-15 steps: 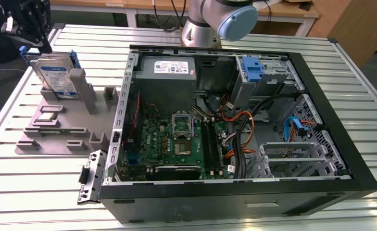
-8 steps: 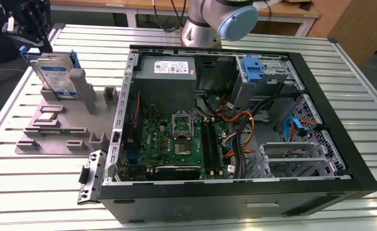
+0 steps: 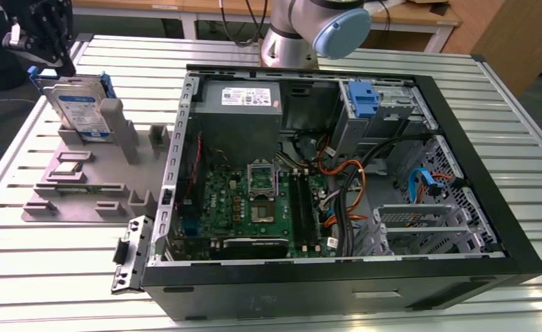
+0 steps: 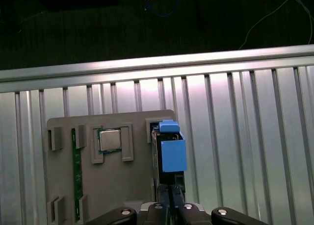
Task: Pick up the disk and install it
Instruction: 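Pick up the disk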
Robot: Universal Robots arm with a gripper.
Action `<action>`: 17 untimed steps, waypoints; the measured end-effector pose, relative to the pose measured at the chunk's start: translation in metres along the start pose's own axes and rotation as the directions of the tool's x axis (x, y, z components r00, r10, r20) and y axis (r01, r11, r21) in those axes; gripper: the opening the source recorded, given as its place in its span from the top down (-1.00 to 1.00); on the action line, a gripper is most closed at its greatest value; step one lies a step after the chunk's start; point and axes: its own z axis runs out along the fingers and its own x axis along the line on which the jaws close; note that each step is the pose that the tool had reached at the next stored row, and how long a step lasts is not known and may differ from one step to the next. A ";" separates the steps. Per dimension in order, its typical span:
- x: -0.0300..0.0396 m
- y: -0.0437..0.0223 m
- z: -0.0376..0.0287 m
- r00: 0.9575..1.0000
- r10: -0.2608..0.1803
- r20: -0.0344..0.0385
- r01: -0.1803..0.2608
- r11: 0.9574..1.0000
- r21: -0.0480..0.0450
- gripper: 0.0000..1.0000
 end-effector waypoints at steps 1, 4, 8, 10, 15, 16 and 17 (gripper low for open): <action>0.0000 0.0000 0.0000 1.000 0.000 0.000 0.000 1.000 0.000 0.66; 0.0000 0.0000 0.0000 1.000 0.000 0.000 0.000 1.000 0.000 0.41; 0.0000 0.0000 0.0000 1.000 0.000 0.000 0.000 1.000 0.000 0.07; 0.0000 0.0000 0.0000 1.000 0.000 0.001 0.000 1.000 0.000 -0.05; 0.0000 0.0000 0.0000 1.000 0.000 0.001 0.000 1.000 0.000 -0.41; 0.0000 0.0000 0.0000 1.000 0.000 0.001 0.000 1.000 0.000 -0.41; 0.0000 0.0000 0.0001 1.000 0.000 0.001 0.000 1.000 0.000 -0.41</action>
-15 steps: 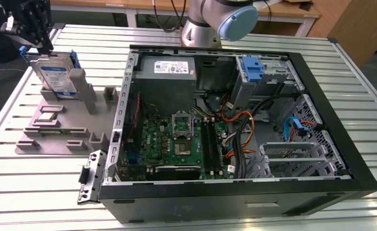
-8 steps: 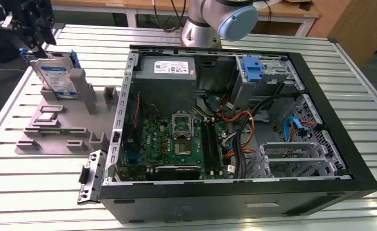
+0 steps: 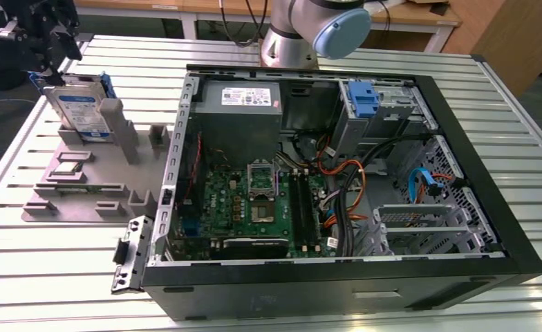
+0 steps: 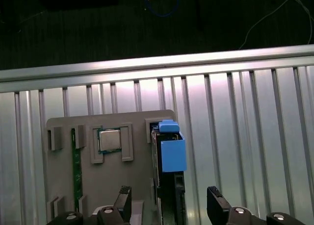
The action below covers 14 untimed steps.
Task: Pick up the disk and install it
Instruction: 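Pick up the disk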
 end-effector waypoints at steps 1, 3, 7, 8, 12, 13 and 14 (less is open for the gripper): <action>0.0000 0.0000 0.0004 1.000 -0.003 0.000 0.003 1.000 0.000 -0.41; -0.0006 0.0000 0.0014 1.000 -0.021 -0.001 0.021 1.000 -0.001 -0.41; -0.0017 0.0003 0.0048 0.999 -0.051 -0.002 0.051 0.999 -0.002 -0.41; -0.0019 0.0007 0.0062 0.998 -0.057 -0.003 0.057 0.998 -0.002 -0.41; -0.0016 0.0025 0.0123 0.998 -0.069 -0.003 0.069 0.998 -0.003 -0.41; -0.0015 0.0026 0.0139 0.998 -0.070 -0.003 0.070 0.998 -0.003 -0.41; -0.0014 0.0026 0.0157 0.997 -0.071 -0.003 0.071 0.997 -0.003 -0.41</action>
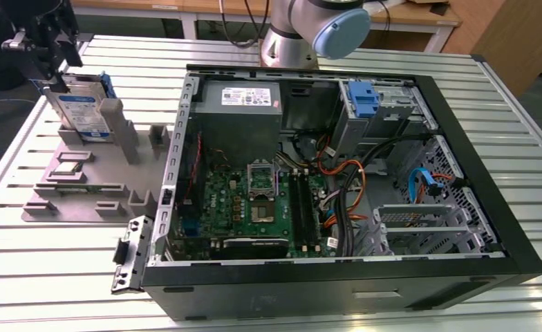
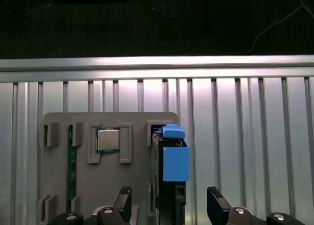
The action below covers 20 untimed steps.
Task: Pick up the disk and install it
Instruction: 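Pick up the disk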
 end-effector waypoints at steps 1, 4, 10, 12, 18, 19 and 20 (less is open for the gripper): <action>0.0000 -0.0001 0.0020 1.000 0.000 0.000 0.000 1.000 0.000 -0.41; 0.0003 -0.0003 0.0073 1.000 -0.002 0.000 0.002 1.000 0.000 -0.41; 0.0007 -0.0007 0.0166 1.000 -0.003 0.000 0.003 1.000 0.000 -0.41; 0.0007 -0.0007 0.0167 1.000 -0.003 0.000 0.003 1.000 0.000 -0.41; 0.0005 -0.0033 0.0171 1.000 -0.003 0.000 0.003 1.000 0.000 -0.41; 0.0006 -0.0033 0.0171 1.000 -0.003 0.000 0.003 1.000 0.000 -0.41; 0.0006 -0.0038 0.0171 1.000 -0.003 0.000 0.003 1.000 0.000 -0.41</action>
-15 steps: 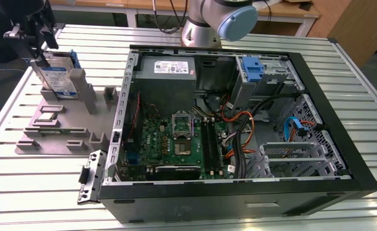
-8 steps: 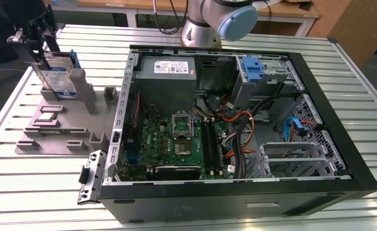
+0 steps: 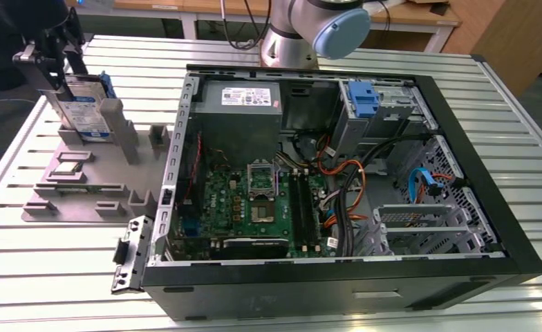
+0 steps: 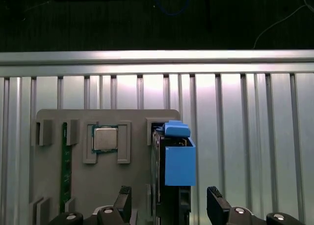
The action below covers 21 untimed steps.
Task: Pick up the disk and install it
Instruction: 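Pick up the disk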
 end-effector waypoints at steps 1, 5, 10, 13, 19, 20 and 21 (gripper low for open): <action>0.0000 -0.0008 0.0003 1.000 0.000 0.000 0.000 1.000 0.000 -0.41; -0.0001 -0.0019 0.0006 1.000 0.000 0.000 0.000 1.000 0.000 -0.41; -0.0001 -0.0021 0.0005 1.000 0.000 0.000 0.000 1.000 0.000 -0.41; -0.0001 -0.0022 0.0005 1.000 0.000 0.000 0.000 1.000 0.000 -0.41; -0.0001 -0.0022 0.0005 1.000 0.000 0.000 0.000 1.000 0.000 -0.26; -0.0001 -0.0023 0.0005 1.000 0.000 0.000 0.000 1.000 0.000 -0.14; -0.0001 -0.0023 0.0005 1.000 0.000 0.000 0.000 1.000 0.000 -0.14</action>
